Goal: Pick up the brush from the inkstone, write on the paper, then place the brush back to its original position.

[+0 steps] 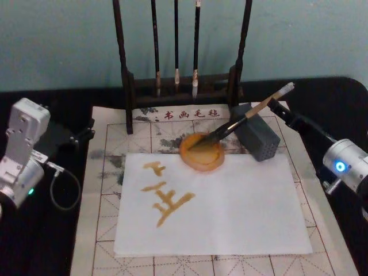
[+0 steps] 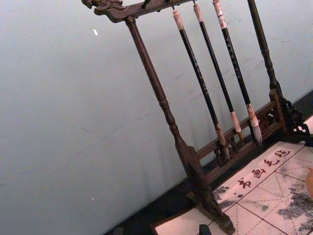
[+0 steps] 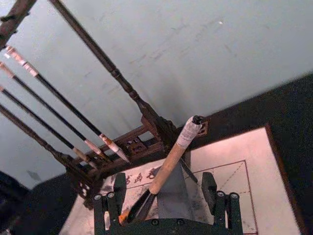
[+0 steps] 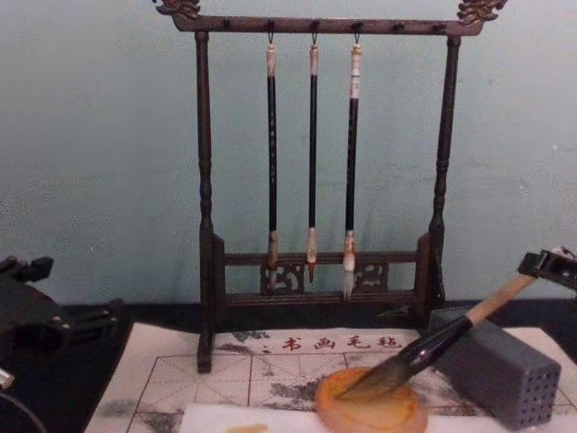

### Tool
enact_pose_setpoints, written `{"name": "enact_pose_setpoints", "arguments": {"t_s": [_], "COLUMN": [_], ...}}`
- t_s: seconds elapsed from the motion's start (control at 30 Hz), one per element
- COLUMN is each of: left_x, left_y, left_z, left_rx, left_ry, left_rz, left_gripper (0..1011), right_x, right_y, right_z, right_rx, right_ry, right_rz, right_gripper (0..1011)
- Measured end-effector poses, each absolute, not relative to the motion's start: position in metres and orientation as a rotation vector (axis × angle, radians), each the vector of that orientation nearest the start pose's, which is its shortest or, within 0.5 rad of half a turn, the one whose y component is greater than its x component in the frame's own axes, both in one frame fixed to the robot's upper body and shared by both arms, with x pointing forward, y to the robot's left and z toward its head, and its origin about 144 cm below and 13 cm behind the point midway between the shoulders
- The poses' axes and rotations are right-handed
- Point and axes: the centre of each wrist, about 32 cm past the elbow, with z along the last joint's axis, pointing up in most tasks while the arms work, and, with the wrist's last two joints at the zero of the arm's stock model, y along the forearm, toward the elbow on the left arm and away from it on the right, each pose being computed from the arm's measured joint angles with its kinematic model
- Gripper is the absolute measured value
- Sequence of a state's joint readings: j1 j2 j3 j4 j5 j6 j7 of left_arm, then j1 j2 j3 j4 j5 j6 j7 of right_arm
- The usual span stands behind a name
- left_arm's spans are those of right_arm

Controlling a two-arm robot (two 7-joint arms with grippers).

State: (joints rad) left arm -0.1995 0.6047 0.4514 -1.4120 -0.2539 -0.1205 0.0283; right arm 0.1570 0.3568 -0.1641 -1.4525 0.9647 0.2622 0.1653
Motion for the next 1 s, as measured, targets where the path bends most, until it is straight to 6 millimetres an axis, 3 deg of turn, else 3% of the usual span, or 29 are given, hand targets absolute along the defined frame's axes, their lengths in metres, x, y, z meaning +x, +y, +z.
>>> {"name": "enact_pose_setpoints", "arguments": {"t_s": [0.5, 1.0], "left_x": [0.489, 0.489], "left_y": [0.310, 0.310], "left_z": [1.140, 1.140], "left_rx": [0.304, 0.304], "left_ry": [-0.285, -0.285], "left_rz": [1.248, 1.248], "left_gripper": [1001, 1001], "right_x": [0.521, 0.535], "right_y": [-0.282, -0.274], "right_z": [1.159, 1.158], "right_rx": [0.361, 0.398], "right_ry": [0.844, 0.892], "right_rz": [-1.168, -1.160], "right_gripper": [1003, 1002]}}
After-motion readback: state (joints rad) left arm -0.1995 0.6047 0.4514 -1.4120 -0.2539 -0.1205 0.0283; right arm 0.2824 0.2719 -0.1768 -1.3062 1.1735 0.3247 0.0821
